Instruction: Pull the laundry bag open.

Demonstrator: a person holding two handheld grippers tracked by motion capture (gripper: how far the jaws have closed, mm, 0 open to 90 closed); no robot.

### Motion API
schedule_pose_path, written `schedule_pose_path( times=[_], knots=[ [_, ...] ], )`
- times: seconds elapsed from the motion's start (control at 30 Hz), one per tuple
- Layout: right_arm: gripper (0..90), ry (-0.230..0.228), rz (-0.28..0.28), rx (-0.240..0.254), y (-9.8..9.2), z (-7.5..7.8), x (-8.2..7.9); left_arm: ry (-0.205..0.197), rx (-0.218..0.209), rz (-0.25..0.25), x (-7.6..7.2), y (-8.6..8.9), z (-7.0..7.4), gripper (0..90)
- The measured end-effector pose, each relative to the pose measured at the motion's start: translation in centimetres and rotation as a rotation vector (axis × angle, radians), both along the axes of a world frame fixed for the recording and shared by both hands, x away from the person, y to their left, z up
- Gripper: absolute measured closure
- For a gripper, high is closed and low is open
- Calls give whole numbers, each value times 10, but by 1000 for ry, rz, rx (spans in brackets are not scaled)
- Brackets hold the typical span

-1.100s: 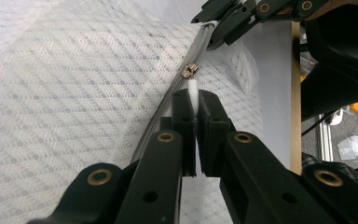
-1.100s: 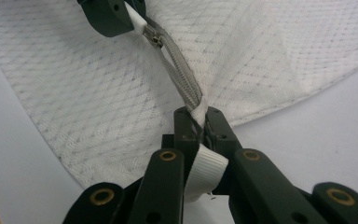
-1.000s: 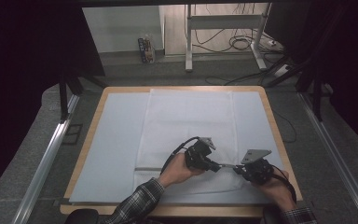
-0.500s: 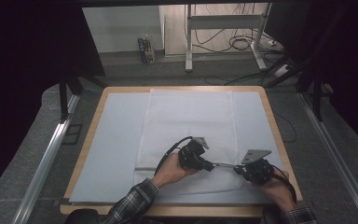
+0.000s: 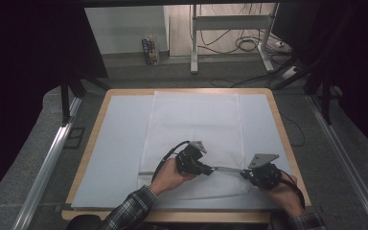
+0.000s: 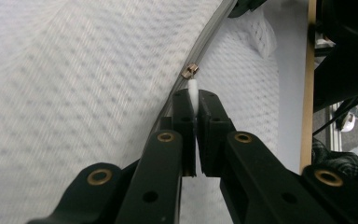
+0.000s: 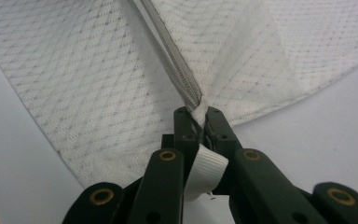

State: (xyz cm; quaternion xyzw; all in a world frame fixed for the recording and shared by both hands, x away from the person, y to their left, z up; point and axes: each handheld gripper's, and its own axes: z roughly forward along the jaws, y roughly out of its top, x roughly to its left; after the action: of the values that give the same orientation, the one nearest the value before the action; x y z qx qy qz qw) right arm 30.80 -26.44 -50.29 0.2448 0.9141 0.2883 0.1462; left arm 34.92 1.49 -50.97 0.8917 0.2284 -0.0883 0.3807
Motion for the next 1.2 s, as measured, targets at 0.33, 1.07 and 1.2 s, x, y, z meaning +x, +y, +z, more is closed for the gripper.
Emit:
schedule_pose_path(
  times=[0.33, 1.07, 1.2],
  knots=[
    [844, -8, 3, -7, 1, 0, -1, 3, -14, 24, -4, 12, -2, 875],
    [844, -14, 5, -8, 1, 1, -1, 17, -34, 69, -12, 40, -6, 875],
    [844, -14, 7, -8, 1, 1, -2, 21, -33, 82, -13, 45, -7, 875]
  ],
)
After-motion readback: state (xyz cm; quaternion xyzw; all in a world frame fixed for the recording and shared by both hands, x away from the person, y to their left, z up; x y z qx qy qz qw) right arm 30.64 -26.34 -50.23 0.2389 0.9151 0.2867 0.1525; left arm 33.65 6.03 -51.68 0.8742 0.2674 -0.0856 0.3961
